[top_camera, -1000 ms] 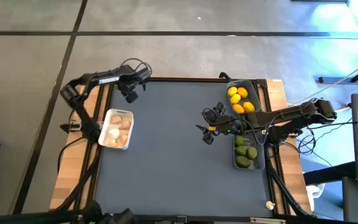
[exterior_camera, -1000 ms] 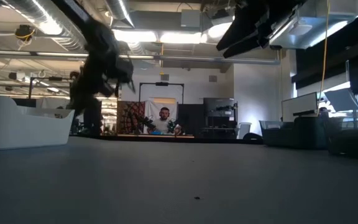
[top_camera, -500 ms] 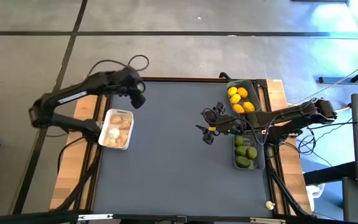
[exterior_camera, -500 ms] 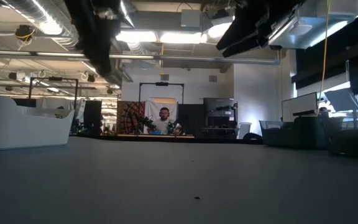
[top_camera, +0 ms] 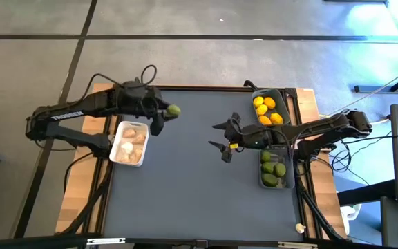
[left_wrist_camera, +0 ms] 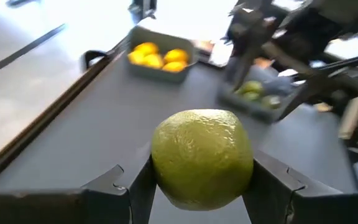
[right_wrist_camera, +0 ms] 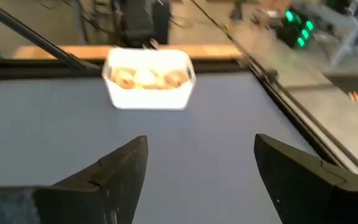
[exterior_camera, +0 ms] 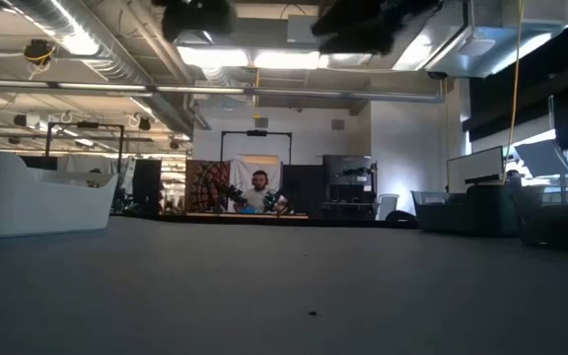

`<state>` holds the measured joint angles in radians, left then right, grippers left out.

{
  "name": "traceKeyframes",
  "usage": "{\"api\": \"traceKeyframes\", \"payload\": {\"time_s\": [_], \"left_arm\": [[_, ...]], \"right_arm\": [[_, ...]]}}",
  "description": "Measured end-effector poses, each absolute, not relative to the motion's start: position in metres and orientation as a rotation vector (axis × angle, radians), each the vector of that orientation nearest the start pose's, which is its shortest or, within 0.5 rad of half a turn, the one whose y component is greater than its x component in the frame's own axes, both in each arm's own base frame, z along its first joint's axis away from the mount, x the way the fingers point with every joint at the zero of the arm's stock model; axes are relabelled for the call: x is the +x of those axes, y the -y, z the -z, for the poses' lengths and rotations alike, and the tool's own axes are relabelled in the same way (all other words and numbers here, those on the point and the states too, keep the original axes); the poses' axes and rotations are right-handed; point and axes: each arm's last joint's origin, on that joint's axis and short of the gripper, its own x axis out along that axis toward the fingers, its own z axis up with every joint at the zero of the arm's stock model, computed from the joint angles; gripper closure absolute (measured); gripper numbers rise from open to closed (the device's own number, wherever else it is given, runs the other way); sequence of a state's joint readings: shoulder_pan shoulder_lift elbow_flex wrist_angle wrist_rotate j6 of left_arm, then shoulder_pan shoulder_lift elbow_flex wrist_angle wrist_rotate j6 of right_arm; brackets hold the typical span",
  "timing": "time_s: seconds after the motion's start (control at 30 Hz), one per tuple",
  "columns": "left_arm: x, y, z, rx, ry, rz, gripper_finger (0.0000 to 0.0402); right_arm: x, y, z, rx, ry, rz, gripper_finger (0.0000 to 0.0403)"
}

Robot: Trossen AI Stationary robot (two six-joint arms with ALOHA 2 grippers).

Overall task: Sort produce into baskets
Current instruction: Put the lime into the black bin

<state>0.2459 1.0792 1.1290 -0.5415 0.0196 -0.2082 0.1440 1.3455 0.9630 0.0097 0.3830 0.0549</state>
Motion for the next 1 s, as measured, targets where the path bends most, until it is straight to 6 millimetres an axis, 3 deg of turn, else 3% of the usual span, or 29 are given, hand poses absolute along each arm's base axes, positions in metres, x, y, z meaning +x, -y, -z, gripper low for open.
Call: {"api": "traceKeyframes", "payload": {"time_s": [0.4, 0.57, 0.8, 1.0], "left_arm": [[0.254, -0.009, -0.368, -0.306, -0.307, -0.059, 0.0211], [0.271, 0.004, -0.364, -0.315, -0.270, -0.024, 0.0210], [0.292, 0.014, -0.359, -0.332, -0.197, -0.005, 0.0210], [0.303, 0.020, -0.356, -0.370, -0.153, 0.010, 0.0210]], "right_arm": [[0.323, -0.038, -0.304, -0.261, -0.050, 0.171, 0.0111], [0.324, -0.039, -0.310, -0.316, 0.018, 0.162, 0.0111], [0.320, -0.060, -0.318, -0.452, 0.104, 0.098, 0.0111], [0.319, -0.065, -0.320, -0.531, 0.115, 0.139, 0.0111]]}}
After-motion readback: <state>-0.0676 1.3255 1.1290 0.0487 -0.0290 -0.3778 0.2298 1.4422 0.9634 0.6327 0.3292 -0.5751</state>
